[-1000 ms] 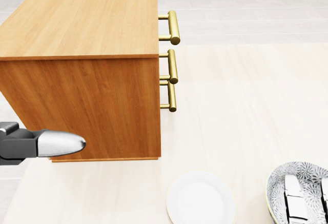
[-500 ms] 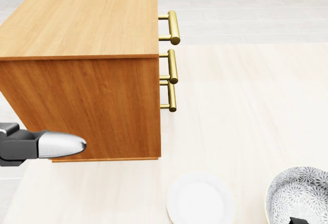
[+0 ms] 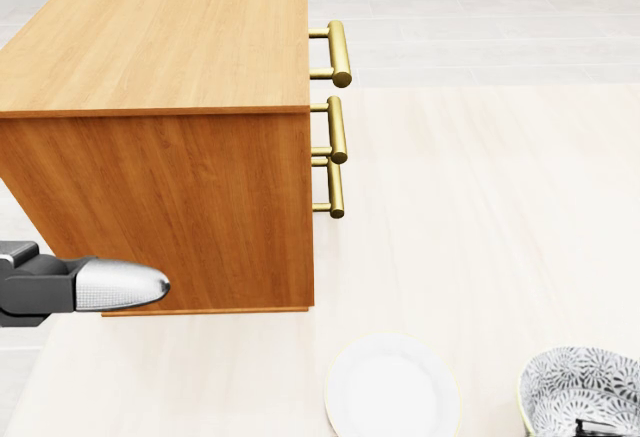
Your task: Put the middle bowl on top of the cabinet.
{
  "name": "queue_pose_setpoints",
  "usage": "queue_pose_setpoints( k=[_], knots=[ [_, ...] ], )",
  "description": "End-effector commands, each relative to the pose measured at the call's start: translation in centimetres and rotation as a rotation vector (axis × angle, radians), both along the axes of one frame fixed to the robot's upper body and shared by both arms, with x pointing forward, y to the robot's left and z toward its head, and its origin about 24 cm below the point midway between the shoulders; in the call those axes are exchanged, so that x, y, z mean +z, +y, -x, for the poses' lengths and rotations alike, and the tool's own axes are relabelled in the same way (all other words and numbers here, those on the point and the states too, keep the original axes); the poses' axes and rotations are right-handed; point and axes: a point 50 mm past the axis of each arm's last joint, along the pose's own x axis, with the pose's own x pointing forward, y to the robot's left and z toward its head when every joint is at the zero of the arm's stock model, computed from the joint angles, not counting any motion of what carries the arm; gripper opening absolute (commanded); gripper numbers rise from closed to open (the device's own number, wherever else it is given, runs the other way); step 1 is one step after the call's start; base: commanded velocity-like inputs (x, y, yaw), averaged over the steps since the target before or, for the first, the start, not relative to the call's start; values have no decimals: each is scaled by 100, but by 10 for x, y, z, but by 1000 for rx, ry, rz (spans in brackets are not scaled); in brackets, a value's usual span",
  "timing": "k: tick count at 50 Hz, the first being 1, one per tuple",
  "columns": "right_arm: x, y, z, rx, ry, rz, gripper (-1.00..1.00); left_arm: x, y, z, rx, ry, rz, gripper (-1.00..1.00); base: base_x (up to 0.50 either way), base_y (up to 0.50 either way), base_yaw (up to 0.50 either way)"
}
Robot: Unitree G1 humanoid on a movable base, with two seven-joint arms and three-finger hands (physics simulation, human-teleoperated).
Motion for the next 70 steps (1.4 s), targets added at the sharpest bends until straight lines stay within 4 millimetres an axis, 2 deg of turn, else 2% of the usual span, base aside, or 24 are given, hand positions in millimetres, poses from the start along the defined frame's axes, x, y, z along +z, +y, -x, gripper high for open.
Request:
queue_pose_setpoints(
  k=[1, 3, 5, 9, 16, 22, 24, 32, 38, 43, 47, 58, 59, 61, 62, 64, 70],
  knots=[
    [66, 8, 3, -47, -100, 62, -100, 4, 0, -4, 8, -15, 10, 100, 0, 0, 0],
    [69, 8, 4, -64, -121, 81, -100, 4, 0, -3, 7, -18, 11, 100, 0, 0, 0],
    [91, 9, 5, -87, -146, 81, -100, 4, 0, -3, 7, -19, 12, 100, 0, 0, 0],
    [108, 7, 7, -136, -193, 96, -100, 5, -1, -2, 6, -22, 13, 100, 0, 0, 0],
    [122, 7, 7, -182, -243, 80, -100, 4, 0, -2, 4, -17, 14, 100, 0, 0, 0],
    [130, 12, -4, -160, -265, 63, -100, 4, 0, -2, 3, -19, 15, 100, 0, 0, 0],
    [129, 15, -12, -146, -268, 62, -100, 3, 0, -3, 5, -10, 14, 100, 0, 0, 0],
    [158, 33, -39, -23, -293, 56, -100, 4, 0, -2, 4, -17, 15, 100, 0, 0, 0],
    [174, 50, -75, 70, -296, 92, -100, 4, -2, -1, 6, -23, 7, 100, 0, 0, 0],
    [186, 55, -91, 107, -300, 133, -100, 3, -2, -2, 5, -15, 10, 100, 0, 0, 0],
    [184, 60, -101, 127, -295, 181, -100, 4, -3, -1, 10, -20, 6, 100, 0, 0, 0],
    [207, 68, -120, 163, -323, 193, -100, 5, -3, 1, 2, -31, 3, 100, 0, 0, 0],
    [217, 69, -122, 173, -353, 193, -100, 5, -3, 1, 2, -31, 2, 100, 0, 0, 0],
    [210, 67, -127, 164, -322, 195, -100, 5, -3, 0, 3, -26, 4, 100, 0, 0, 0],
    [217, 67, -127, 169, -337, 194, -100, 5, -3, 1, 2, -29, 4, 100, 0, 0, 0],
    [210, 66, -130, 168, -319, 203, -100, 5, -3, 0, 1, -28, 5, 100, 0, 0, 0],
    [212, 66, -137, 173, -314, 217, -100, 5, -2, 1, 0, -29, 6, 100, 0, 0, 0]
  ],
)
